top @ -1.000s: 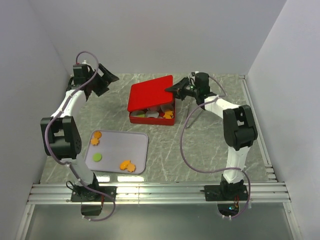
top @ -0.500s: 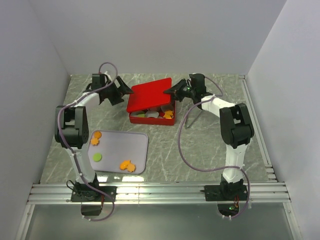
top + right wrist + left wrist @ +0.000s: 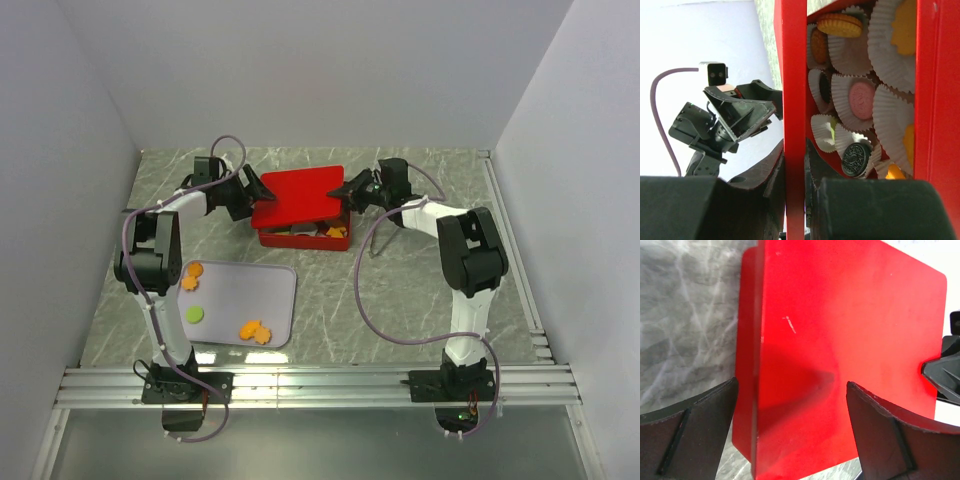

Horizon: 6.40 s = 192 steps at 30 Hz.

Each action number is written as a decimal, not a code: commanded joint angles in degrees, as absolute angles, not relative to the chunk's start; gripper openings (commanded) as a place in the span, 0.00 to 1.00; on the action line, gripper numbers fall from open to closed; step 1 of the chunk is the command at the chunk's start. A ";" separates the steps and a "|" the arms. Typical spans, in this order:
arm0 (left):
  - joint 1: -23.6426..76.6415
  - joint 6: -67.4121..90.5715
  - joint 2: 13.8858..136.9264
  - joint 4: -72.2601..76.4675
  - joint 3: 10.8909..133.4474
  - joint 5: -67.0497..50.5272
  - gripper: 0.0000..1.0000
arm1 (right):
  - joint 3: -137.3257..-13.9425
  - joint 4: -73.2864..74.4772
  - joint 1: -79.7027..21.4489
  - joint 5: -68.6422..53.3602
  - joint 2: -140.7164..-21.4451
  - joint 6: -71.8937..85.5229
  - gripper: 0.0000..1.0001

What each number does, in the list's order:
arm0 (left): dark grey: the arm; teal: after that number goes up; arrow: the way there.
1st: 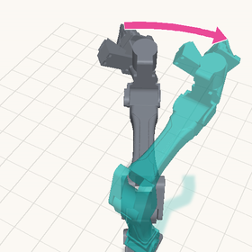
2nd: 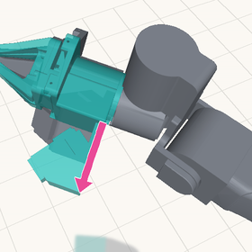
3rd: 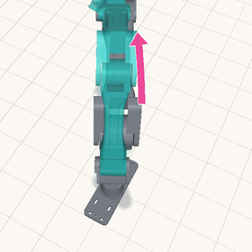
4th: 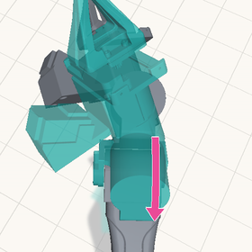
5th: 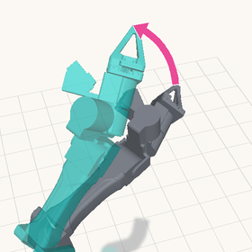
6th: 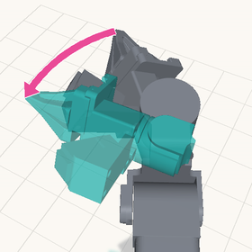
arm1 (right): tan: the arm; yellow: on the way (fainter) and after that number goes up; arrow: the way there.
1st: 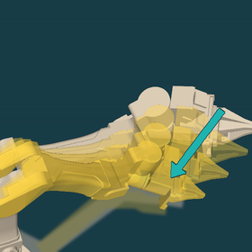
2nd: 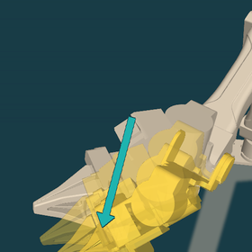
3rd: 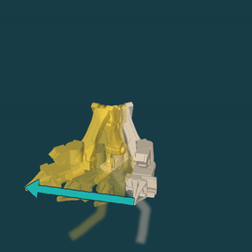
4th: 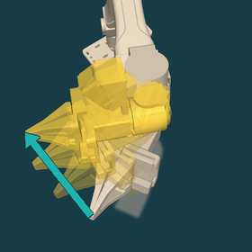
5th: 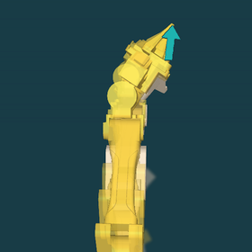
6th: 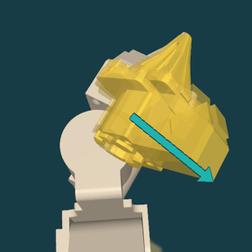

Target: Pack the cookies

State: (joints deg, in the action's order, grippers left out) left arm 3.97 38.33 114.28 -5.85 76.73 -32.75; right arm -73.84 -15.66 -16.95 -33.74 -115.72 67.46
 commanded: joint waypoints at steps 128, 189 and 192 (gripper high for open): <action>13.45 35.16 126.83 -38.85 111.09 -27.87 0.99 | -67.94 8.17 1.14 -35.25 -104.67 48.78 0.73; 18.11 22.50 133.77 -46.41 119.63 -7.47 0.06 | -91.06 21.71 -7.73 -30.32 -124.28 49.13 0.20; 18.46 22.06 133.33 -46.67 118.13 -8.35 0.05 | -90.79 21.27 -8.35 -30.41 -124.28 49.66 0.19</action>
